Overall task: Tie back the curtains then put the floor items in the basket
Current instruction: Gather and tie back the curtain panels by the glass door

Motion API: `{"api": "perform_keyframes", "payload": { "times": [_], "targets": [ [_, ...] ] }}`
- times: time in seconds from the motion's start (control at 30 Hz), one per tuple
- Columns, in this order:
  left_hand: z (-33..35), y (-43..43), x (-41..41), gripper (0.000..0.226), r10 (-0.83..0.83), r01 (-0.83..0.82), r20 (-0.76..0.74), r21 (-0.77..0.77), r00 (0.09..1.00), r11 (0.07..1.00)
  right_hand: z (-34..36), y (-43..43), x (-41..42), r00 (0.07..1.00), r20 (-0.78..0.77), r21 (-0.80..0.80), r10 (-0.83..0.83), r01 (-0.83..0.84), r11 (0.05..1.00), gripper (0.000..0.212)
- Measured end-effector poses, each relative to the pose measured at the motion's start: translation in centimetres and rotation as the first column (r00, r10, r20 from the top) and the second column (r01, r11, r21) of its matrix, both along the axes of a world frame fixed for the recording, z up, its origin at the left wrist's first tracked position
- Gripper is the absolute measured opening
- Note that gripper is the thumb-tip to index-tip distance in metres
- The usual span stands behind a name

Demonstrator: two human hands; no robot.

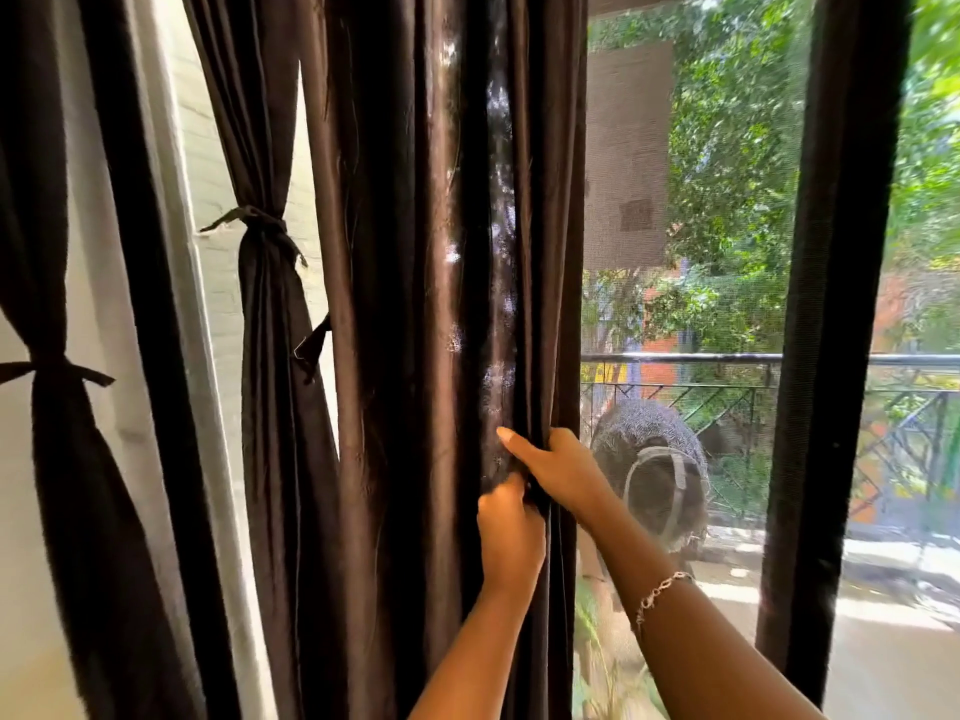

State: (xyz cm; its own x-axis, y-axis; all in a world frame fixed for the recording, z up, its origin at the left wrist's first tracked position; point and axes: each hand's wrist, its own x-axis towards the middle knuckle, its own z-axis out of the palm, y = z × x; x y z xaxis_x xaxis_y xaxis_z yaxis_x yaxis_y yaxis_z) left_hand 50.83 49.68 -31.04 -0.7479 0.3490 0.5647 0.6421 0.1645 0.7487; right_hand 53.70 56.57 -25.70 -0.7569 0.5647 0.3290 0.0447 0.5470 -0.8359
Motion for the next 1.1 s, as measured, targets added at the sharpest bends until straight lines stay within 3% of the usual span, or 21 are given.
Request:
{"api": "perform_keyframes", "payload": {
  "times": [0.07, 0.1, 0.17, 0.2, 0.3, 0.37, 0.5, 0.63, 0.8, 0.93, 1.0, 1.1],
  "targets": [
    [-0.2, -0.3, 0.8, 0.048, 0.059, -0.060, -0.116, -0.009, 0.991, 0.998, -0.1, -0.3, -0.4, 0.984, 0.005, 0.149, -0.176, 0.174, 0.973, 0.037],
    [-0.4, -0.5, 1.1, 0.050, 0.157, -0.146, -0.246, 0.061, 0.957, 0.987, -0.3, -0.3, -0.5, 0.977, 0.008, 0.179, -0.211, 0.207, 0.962, 0.038],
    [-0.9, -1.1, 1.2, 0.052, 0.369, -0.251, -0.476, 0.294, 0.798, 0.922, -0.5, -0.1, -0.7, 0.971, 0.031, 0.214, -0.236, 0.224, 0.951, 0.037],
    [-0.9, -1.6, 1.2, 0.057, 0.445, -0.266, -0.469, 0.400, 0.763, 0.877, -0.6, 0.2, -0.7, 0.968, 0.040, 0.225, -0.249, 0.234, 0.946, 0.036],
    [0.1, -2.8, 0.1, 0.067, 0.503, -0.340, -0.236, 0.501, 0.831, 0.796, -0.8, 0.9, -0.3, 0.957, 0.055, 0.230, -0.285, 0.266, 0.936, 0.032],
    [0.5, -3.2, -0.2, 0.063, 0.422, -0.325, -0.114, 0.471, 0.899, 0.820, -0.9, 1.3, -0.1, 0.957, 0.059, 0.229, -0.285, 0.265, 0.937, 0.029],
    [-0.1, -3.0, -0.2, 0.040, 0.367, -0.323, -0.082, 0.323, 0.927, 0.889, -0.9, 0.9, 0.1, 0.965, 0.030, 0.177, -0.260, 0.250, 0.952, 0.033],
    [-0.7, -2.0, 0.6, 0.048, 0.276, -0.264, -0.067, 0.151, 0.959, 0.953, -0.6, 0.1, 0.1, 0.988, 0.023, 0.075, -0.155, 0.153, 0.985, 0.034],
    [-1.2, -0.8, 1.0, 0.056, 0.206, -0.216, -0.134, -0.070, 0.969, 0.974, -0.1, -1.0, 0.5, 0.999, 0.032, -0.115, 0.017, -0.013, 0.993, 0.057],
    [-1.8, -0.1, 1.6, 0.053, 0.156, -0.177, -0.153, -0.133, 0.976, 0.975, 0.0, -1.0, 0.2, 0.997, 0.032, 0.003, -0.077, 0.077, 0.997, 0.051],
    [-1.9, -0.4, 1.6, 0.052, 0.148, -0.190, -0.247, -0.155, 0.958, 0.969, 0.1, -0.7, -0.1, 0.988, 0.032, 0.049, -0.153, 0.151, 0.987, 0.042],
    [-2.1, -1.6, 0.6, 0.044, 0.266, -0.304, -0.538, 0.019, 0.800, 0.952, -0.1, 0.1, -0.2, 0.980, 0.024, 0.101, -0.199, 0.195, 0.975, 0.030]
  ]
}}
